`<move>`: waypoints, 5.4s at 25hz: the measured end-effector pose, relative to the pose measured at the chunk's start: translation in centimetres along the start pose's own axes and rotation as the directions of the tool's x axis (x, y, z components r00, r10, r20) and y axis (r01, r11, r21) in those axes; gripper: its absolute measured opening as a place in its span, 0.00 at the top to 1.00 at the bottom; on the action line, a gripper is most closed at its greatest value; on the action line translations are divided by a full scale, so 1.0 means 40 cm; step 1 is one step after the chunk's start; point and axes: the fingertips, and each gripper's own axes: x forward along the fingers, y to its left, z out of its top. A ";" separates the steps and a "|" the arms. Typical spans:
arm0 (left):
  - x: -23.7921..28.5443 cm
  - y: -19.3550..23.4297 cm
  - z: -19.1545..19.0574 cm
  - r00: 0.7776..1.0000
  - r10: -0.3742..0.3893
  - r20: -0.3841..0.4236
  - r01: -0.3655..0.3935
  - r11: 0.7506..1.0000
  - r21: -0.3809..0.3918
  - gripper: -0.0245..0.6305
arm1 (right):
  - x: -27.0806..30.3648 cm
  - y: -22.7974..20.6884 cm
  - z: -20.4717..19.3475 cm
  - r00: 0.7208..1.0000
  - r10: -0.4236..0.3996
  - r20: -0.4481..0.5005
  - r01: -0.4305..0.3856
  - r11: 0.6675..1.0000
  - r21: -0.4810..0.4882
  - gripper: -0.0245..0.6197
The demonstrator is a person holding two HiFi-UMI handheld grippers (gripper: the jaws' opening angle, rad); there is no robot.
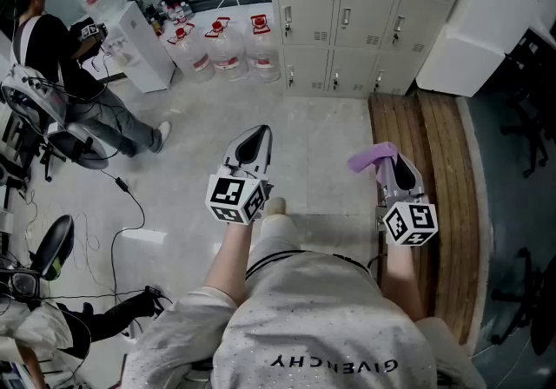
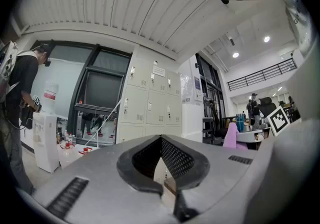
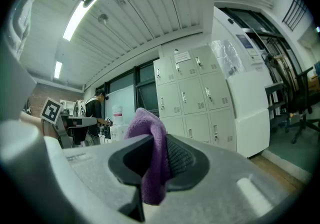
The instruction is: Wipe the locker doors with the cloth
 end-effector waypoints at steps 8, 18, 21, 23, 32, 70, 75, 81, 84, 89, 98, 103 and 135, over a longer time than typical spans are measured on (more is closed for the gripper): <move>0.053 0.003 -0.020 1.000 -0.006 -0.018 0.007 1.000 0.004 0.96 | 0.030 -0.046 -0.015 1.000 -0.017 -0.009 0.017 1.000 0.006 0.87; 0.251 0.108 -0.050 0.999 -0.022 -0.034 0.021 1.000 -0.020 0.96 | 0.231 -0.126 -0.025 0.999 -0.036 -0.032 0.037 0.999 0.030 0.88; 0.339 0.132 -0.056 0.997 -0.051 -0.051 0.050 0.998 -0.026 0.96 | 0.305 -0.161 -0.016 0.998 -0.048 -0.042 0.050 0.998 0.043 0.88; 0.397 0.147 -0.060 0.996 -0.070 -0.061 0.068 0.997 -0.032 0.96 | 0.353 -0.188 -0.013 0.997 -0.061 -0.050 0.064 0.997 0.053 0.88; 0.655 0.236 -0.059 0.987 -0.140 -0.075 0.139 0.990 -0.025 0.96 | 0.570 -0.282 -0.021 0.991 -0.101 -0.089 0.108 0.990 0.085 0.87; 1.255 0.295 -0.165 0.980 -0.154 -0.123 0.149 0.988 -0.046 0.96 | 1.146 -0.603 -0.063 0.992 0.034 -0.122 -0.017 0.990 0.138 0.87; 1.345 0.278 -0.160 0.984 -0.126 -0.125 0.121 0.992 -0.042 0.96 | 1.226 -0.676 -0.034 0.990 0.076 -0.118 -0.062 0.991 0.122 0.87; 1.422 0.275 -0.155 0.989 -0.076 -0.127 0.073 0.997 -0.031 0.96 | 1.311 -0.749 -0.015 0.989 0.103 -0.108 -0.091 0.990 0.110 0.87; 1.448 0.278 -0.159 0.991 -0.050 -0.127 0.046 0.998 -0.032 0.96 | 1.356 -0.770 -0.008 0.986 0.126 -0.106 -0.115 0.988 0.104 0.87; 1.491 0.283 -0.181 0.991 -0.004 -0.133 -0.003 0.999 -0.050 0.96 | 1.442 -0.788 0.000 0.978 0.177 -0.113 -0.170 0.983 0.071 0.87; 1.583 0.270 -0.249 0.990 0.039 -0.137 -0.048 0.997 -0.061 0.96 | 1.601 -0.811 0.019 0.967 0.239 -0.085 -0.239 0.971 0.009 0.87; 1.654 0.303 -0.266 0.989 0.053 -0.135 -0.062 0.996 -0.066 0.96 | 1.695 -0.790 0.042 0.962 0.265 -0.060 -0.271 0.954 -0.126 0.87; 1.914 0.430 -0.400 0.992 -0.071 -0.102 0.057 0.989 -0.136 0.96 | 1.957 -0.741 -0.074 0.993 0.080 -0.088 -0.117 0.800 -0.589 0.85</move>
